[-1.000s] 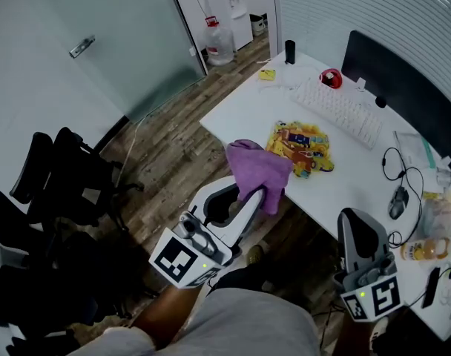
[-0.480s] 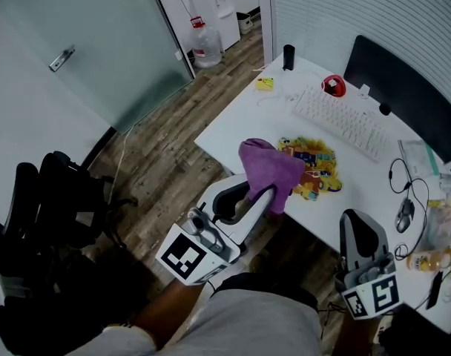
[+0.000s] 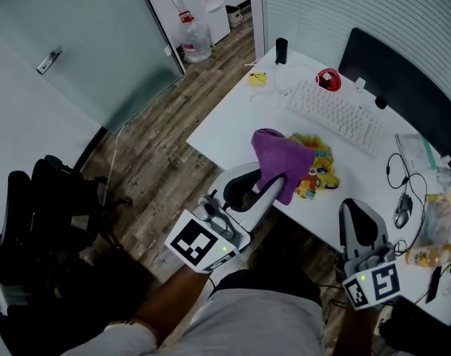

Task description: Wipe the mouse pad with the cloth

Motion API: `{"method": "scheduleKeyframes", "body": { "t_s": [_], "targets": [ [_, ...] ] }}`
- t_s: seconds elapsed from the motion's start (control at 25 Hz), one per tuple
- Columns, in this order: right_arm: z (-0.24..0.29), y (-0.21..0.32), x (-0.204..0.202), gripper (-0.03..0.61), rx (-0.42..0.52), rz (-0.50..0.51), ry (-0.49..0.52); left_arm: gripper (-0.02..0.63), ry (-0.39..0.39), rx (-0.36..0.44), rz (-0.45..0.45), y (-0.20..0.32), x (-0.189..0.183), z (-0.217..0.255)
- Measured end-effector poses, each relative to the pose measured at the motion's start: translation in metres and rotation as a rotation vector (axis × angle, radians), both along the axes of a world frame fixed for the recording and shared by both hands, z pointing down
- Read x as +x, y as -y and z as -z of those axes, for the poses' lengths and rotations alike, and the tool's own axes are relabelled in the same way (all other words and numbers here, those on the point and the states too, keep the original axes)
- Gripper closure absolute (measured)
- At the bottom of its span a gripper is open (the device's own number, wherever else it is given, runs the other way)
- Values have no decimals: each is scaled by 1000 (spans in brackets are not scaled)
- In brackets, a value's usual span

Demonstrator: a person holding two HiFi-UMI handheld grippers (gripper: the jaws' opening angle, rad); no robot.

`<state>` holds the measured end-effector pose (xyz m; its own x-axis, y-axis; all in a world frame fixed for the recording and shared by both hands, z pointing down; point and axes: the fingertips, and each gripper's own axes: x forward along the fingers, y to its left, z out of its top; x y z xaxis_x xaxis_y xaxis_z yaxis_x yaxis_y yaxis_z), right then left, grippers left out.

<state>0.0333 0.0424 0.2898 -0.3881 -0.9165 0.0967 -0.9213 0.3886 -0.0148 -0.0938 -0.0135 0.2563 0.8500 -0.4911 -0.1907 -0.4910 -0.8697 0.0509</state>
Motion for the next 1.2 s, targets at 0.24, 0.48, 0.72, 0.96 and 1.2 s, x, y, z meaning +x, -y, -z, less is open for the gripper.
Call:
{"method": "scheduleKeyframes", "body": {
  "t_s": [0.24, 0.48, 0.72, 0.96, 1.2],
  "targets": [
    [-17, 17, 12, 565, -48, 6, -3, 532, 40, -31, -9, 10, 20, -11],
    [-36, 40, 31, 565, -115, 12, 9, 532, 78, -40, 7, 30, 38, -17],
    [-64, 63, 59, 562, -203, -6, -13, 532, 120, -68, 8, 52, 66, -28],
    [-100, 78, 81, 444, -319, -16, -89, 532, 177, -125, -8, 70, 96, -44],
    [-141, 88, 92, 380, -452, 13, -167, 532, 331, -212, -53, 81, 126, -75]
  ]
}}
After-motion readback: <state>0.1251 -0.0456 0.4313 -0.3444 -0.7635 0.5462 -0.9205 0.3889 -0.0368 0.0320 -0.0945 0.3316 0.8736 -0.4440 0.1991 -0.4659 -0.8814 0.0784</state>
